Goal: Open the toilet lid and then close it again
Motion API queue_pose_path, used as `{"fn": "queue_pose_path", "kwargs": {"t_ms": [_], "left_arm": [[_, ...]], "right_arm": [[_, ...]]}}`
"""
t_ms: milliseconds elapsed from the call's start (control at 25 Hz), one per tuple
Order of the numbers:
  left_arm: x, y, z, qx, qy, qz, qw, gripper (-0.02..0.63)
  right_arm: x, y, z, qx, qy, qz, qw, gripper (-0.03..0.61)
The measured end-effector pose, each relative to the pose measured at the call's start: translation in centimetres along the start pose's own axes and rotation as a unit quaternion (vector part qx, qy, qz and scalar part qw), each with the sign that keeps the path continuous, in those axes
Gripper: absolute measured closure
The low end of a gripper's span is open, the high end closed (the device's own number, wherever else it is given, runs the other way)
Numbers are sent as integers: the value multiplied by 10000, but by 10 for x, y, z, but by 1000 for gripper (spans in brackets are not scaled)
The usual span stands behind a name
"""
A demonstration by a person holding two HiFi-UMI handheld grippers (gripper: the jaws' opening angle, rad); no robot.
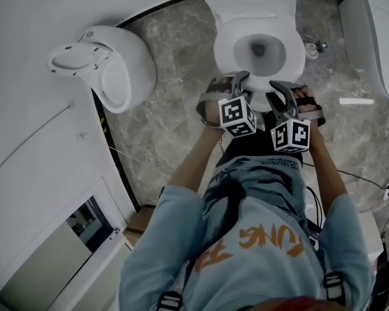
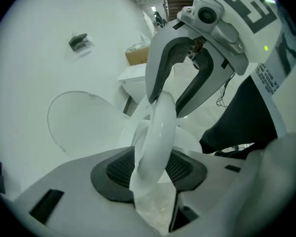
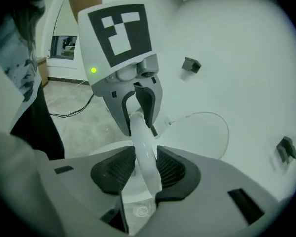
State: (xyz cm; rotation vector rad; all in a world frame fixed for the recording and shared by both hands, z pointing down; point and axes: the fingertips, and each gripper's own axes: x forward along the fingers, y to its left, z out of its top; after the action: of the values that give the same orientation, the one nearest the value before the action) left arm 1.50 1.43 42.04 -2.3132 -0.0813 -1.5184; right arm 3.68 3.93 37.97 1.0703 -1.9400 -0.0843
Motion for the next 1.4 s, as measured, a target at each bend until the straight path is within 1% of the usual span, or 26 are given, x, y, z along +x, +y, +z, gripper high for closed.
{"fn": "queue_pose_path", "kwargs": {"t_ms": [40, 160, 280, 400, 480, 600, 760, 960, 1160, 1400], "left_arm": [[-7, 19, 6, 23, -28, 130, 9999, 416], [-21, 67, 20, -34, -96, 519, 9986, 424], [-29, 109, 33, -278, -181, 877, 9956, 459], [-32, 143, 42, -588, -269, 1062, 9922, 453], [-31, 163, 46, -692, -317, 1039, 9917, 446], [-29, 190, 51, -777, -237, 900, 9926, 443], [-24, 231, 59, -958, -195, 894, 9912, 436], [-14, 274, 65, -1154, -104, 596, 9915, 433], [0, 320, 66, -1340, -84, 630, 9889, 419], [16, 360, 65, -1509, -95, 553, 9870, 411]], "right_arm": [[0, -19, 8, -2, -67, -129, 9999, 431], [1, -66, 25, 24, -322, -434, 9985, 440], [5, -108, 35, 4, -530, -739, 9959, 451], [11, -144, 41, -35, -661, -966, 9931, 456], [17, -164, 45, -34, -711, -1012, 9923, 456], [27, -191, 50, -19, -767, -941, 9926, 457], [41, -233, 55, 41, -906, -992, 9909, 456], [61, -276, 58, 235, -1107, -1040, 9881, 448], [90, -317, 59, 320, -1142, -933, 9885, 437], [119, -354, 58, 495, -1166, -805, 9887, 431]]}}
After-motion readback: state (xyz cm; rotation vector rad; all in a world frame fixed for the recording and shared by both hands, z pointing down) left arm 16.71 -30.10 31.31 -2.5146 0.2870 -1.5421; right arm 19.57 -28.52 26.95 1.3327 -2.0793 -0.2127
